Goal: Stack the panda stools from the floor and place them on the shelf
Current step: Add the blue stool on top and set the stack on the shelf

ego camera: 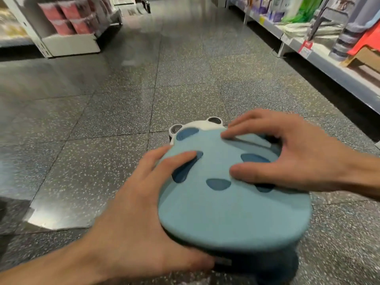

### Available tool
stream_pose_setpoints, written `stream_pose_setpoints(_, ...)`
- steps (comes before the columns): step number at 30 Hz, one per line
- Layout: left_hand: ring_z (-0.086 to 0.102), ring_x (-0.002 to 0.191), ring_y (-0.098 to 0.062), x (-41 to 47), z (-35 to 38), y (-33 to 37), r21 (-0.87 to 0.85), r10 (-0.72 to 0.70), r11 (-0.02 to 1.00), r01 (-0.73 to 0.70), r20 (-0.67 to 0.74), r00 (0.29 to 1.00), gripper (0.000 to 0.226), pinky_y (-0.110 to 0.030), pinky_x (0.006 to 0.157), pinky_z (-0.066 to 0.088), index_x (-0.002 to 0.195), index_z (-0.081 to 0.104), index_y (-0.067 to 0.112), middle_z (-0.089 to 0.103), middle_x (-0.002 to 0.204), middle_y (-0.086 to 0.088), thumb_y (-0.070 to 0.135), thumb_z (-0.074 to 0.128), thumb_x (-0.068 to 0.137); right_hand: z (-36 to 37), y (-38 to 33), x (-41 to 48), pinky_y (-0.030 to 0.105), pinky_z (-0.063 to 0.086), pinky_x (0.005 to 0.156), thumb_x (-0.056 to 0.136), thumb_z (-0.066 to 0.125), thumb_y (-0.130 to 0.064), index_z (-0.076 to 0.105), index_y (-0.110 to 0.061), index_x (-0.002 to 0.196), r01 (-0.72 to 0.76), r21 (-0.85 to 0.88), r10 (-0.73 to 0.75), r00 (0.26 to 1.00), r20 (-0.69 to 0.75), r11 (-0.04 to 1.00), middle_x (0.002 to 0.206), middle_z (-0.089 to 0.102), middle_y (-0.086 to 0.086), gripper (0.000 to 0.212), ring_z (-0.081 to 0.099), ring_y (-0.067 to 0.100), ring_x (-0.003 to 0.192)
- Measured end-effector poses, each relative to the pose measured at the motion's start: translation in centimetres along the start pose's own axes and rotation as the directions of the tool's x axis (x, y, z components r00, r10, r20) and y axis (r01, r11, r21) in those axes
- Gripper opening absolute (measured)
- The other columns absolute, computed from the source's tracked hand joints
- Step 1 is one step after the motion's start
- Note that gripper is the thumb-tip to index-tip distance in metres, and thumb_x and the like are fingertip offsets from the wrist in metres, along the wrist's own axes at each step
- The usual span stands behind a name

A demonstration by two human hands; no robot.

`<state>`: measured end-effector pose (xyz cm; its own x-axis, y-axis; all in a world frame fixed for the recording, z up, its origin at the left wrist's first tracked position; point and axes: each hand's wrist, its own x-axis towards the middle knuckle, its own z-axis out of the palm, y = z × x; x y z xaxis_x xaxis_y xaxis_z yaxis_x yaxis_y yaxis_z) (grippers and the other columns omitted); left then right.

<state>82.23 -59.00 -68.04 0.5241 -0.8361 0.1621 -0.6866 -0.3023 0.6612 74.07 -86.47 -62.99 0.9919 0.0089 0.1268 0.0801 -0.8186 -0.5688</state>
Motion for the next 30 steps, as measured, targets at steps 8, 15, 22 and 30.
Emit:
stream_pose_setpoints(8,0.041,0.141,0.002,4.2,-3.0,1.2,0.228,0.074,0.974,0.001,-0.317,0.946,0.129,-0.003,0.112,0.030,0.153,0.044,0.039,0.039,0.155,0.007,0.079,0.088,0.038,-3.7,-0.3,5.9,0.014,0.040,0.094,0.070,0.073,-0.072,0.068,-0.047,0.130,0.125,-0.045,-0.131,0.980,-0.153,0.991,0.136,0.052,-0.021,0.065,0.052,-0.007,0.119)
stream_pose_setpoints(15,0.053,0.128,-0.019,8.2,2.5,-3.3,0.165,-0.240,0.933,0.320,-0.375,0.895,0.128,-0.046,0.100,0.057,0.144,0.040,0.053,0.032,0.153,0.014,0.078,0.083,0.026,2.7,5.3,10.2,0.030,0.030,0.118,0.081,0.086,-0.041,0.071,-0.031,0.130,-0.030,-0.012,0.030,0.999,-0.041,0.999,0.150,0.043,0.007,0.052,0.041,0.020,0.142)
stream_pose_setpoints(22,0.047,0.133,-0.030,9.5,7.7,-6.7,0.111,-0.332,0.907,0.407,-0.409,0.850,0.124,-0.046,0.100,0.054,0.147,0.035,0.048,0.024,0.155,0.009,0.083,0.078,0.036,8.3,7.8,11.0,0.049,0.022,0.127,0.067,0.077,-0.070,0.046,-0.046,0.151,-0.241,-0.054,0.242,0.970,0.000,0.969,0.171,0.009,0.007,0.093,0.016,0.028,0.157)
stream_pose_setpoints(30,0.021,0.151,-0.024,10.2,7.9,-9.9,0.003,-0.438,0.894,0.449,-0.207,0.875,0.128,-0.039,0.122,0.024,0.156,0.027,0.041,0.014,0.160,0.005,0.082,0.075,0.045,10.6,12.1,12.3,0.046,0.024,0.125,0.078,0.065,-0.077,0.039,-0.049,0.155,-0.234,-0.074,0.240,0.968,0.074,0.969,0.174,0.011,-0.004,0.085,0.027,0.030,0.154)
